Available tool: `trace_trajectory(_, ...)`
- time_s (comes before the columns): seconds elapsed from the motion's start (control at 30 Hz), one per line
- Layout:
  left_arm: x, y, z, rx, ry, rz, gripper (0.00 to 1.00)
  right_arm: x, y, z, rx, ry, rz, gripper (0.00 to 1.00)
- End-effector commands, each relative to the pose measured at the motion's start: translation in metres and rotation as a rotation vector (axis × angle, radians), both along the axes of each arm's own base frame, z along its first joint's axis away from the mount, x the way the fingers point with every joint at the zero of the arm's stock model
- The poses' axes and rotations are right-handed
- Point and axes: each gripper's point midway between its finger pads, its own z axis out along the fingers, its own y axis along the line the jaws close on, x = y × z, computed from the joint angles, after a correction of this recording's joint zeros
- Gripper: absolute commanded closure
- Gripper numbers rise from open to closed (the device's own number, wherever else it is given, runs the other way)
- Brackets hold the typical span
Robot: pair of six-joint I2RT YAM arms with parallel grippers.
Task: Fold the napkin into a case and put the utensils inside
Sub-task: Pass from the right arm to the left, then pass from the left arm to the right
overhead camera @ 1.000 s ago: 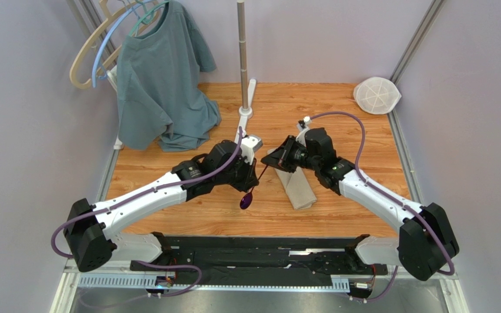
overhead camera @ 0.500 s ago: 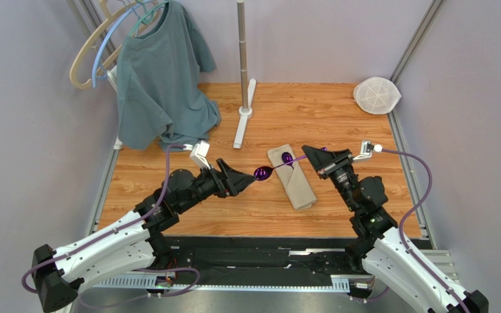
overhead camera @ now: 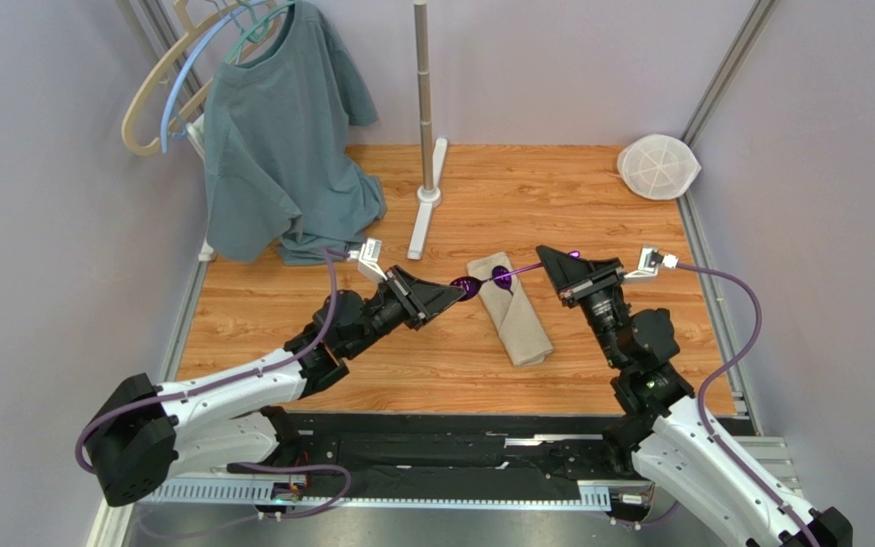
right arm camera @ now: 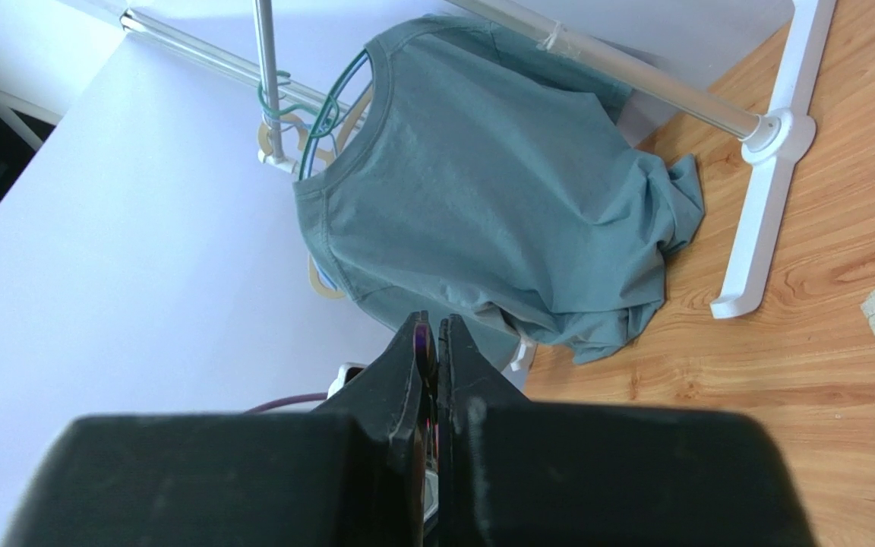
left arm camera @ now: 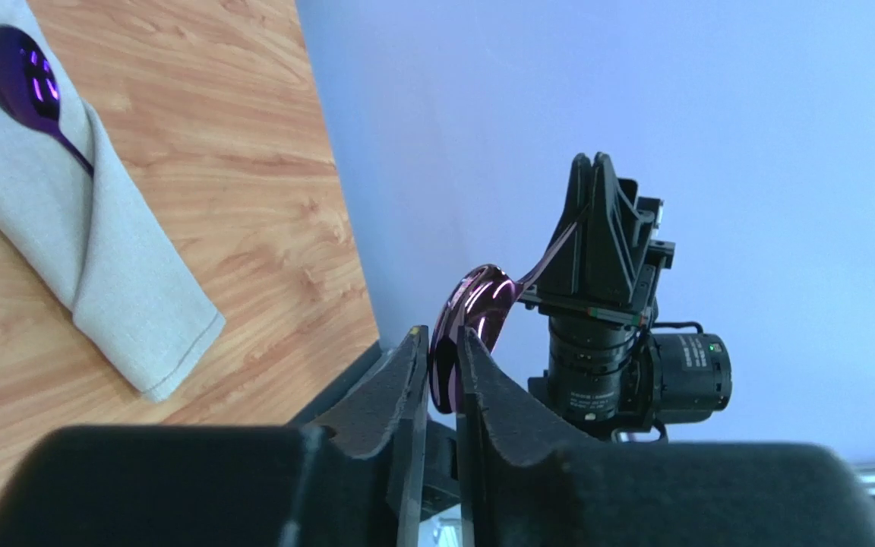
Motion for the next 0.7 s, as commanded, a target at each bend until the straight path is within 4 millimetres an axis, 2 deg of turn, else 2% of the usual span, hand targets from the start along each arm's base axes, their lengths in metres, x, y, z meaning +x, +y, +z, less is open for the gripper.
trace_trajectory(0.0,-0.006,-0.007,0.050,-0.159,-0.086,-0.060,0.92,-0.008,0.001,0.022,0.027,-0.053,0.023,1.00)
trace_trajectory(0.03,-0.008,-0.006,0.054,-0.156,-0.109,-0.075,0.95,-0.010,0.002,0.029,0.013,-0.056,0.031,1.00)
trace_trajectory(0.07,0.001,-0.001,0.056,-0.095,-0.158,-0.055,0.98,-0.006,0.005,0.002,-0.097,0.032,0.031,0.95)
trace_trajectory(0.13,-0.001,0.005,0.062,0.008,-0.230,-0.088,1.00,-0.008,0.007,-0.014,-0.260,0.097,0.048,0.71)
trace_trajectory(0.17,0.011,0.013,0.063,0.139,-0.311,-0.076,1.00,-0.010,0.005,-0.031,-0.407,0.137,0.058,0.44)
trace_trajectory(0.23,0.006,0.018,0.063,0.256,-0.394,-0.190,1.00,-0.017,0.005,-0.046,-0.533,0.161,0.109,0.26)
trace_trajectory(0.27,0.008,0.025,0.057,0.374,-0.426,-0.223,1.00,-0.023,0.000,-0.060,-0.614,0.213,0.125,0.20)
trace_trajectory(0.3,0.017,0.036,0.056,0.421,-0.440,-0.228,1.00,-0.024,-0.004,-0.070,-0.692,0.217,0.134,0.17)
trace_trajectory(0.33,0.009,0.036,0.049,0.447,-0.448,-0.326,1.00,-0.024,-0.009,-0.074,-0.732,0.228,0.130,0.14)
trace_trajectory(0.47,0.002,0.060,0.031,0.711,-0.513,-0.472,1.00,-0.035,-0.009,-0.088,-0.886,0.217,0.233,0.08)
trace_trajectory(0.53,-0.009,0.061,0.029,0.724,-0.535,-0.575,1.00,-0.039,0.001,-0.082,-0.946,0.134,0.324,0.08)
trace_trajectory(0.57,-0.016,0.062,0.029,0.731,-0.561,-0.619,1.00,-0.048,0.015,-0.075,-0.929,0.073,0.420,0.08)
trace_trajectory(0.67,-0.028,0.061,0.028,0.709,-0.569,-0.720,1.00,-0.063,0.041,-0.062,-0.895,-0.054,0.598,0.09)
